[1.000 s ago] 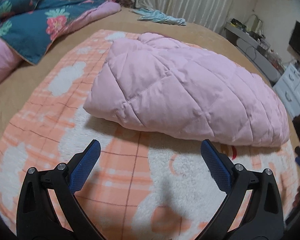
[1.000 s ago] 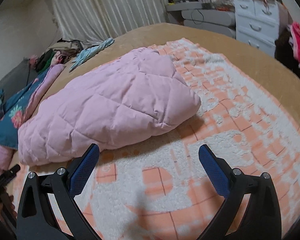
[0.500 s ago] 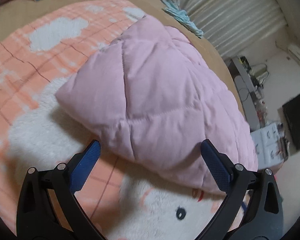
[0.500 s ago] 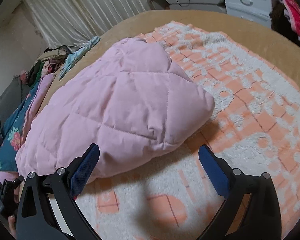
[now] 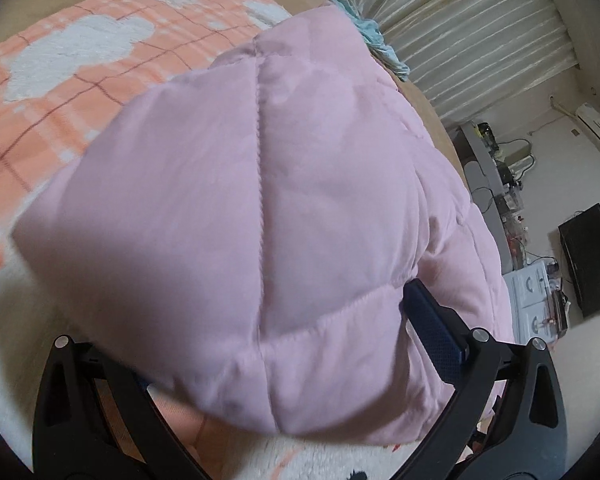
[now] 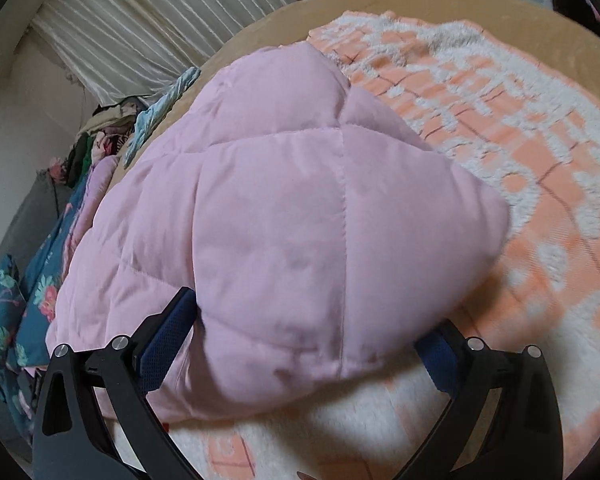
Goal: Fold large clothes
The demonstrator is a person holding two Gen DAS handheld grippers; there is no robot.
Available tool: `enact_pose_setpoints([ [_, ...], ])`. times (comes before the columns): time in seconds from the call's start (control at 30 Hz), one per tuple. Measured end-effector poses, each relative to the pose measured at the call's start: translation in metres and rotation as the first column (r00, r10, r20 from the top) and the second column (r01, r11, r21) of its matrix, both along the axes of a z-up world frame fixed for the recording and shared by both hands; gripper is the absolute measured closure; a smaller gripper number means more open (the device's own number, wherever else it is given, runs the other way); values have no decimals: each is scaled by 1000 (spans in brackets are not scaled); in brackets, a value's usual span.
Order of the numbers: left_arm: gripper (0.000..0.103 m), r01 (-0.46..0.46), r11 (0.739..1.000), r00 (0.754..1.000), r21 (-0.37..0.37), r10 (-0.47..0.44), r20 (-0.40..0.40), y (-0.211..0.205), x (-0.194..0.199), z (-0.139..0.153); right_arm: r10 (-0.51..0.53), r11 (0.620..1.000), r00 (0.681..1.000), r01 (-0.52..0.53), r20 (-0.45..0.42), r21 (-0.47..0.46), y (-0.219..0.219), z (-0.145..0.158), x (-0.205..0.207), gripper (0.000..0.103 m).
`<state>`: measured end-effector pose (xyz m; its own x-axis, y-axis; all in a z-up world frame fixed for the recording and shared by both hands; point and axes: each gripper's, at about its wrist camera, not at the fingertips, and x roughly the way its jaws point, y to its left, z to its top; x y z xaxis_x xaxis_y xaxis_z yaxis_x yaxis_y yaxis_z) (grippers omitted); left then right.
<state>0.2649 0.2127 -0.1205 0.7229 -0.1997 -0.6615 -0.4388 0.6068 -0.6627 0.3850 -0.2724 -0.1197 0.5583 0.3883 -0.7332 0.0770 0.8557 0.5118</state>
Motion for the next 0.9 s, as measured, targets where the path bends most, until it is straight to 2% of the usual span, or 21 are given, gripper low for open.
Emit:
enact_pose_setpoints([
  [0.17,8,4,1000,1000,-10,-4,21,2,10,-3,-6,999,1000,6,13,40,0,-8,13,4],
  [0.43,8,-8,1000,998,5,7,59,2,18,-7,9,999,998,-11,61,45,5,-14,22,5],
  [0.53,8,-8,1000,998,7,8,68,1,20,-9,18,998,997,-23,80,58,7,-13,20,16],
  [0.6,11,-7,1000,997,19,6,76,0,18,-8,39,997,994,-45,98,63,9,-11,21,32],
  [0.63,16,-6,999,997,34,3,81,-2,17,-6,49,996,993,-56,108,63,10,-9,21,34],
  [0.73,32,0,990,997,142,-11,74,-12,17,7,99,995,985,-100,140,2,17,-2,21,42],
  [0.83,49,26,961,997,276,-46,66,-28,18,26,134,990,977,-125,165,-62,24,8,18,50],
  [0.9,57,41,943,996,330,-65,61,-36,18,35,166,980,968,-141,190,-140,34,16,14,58],
])
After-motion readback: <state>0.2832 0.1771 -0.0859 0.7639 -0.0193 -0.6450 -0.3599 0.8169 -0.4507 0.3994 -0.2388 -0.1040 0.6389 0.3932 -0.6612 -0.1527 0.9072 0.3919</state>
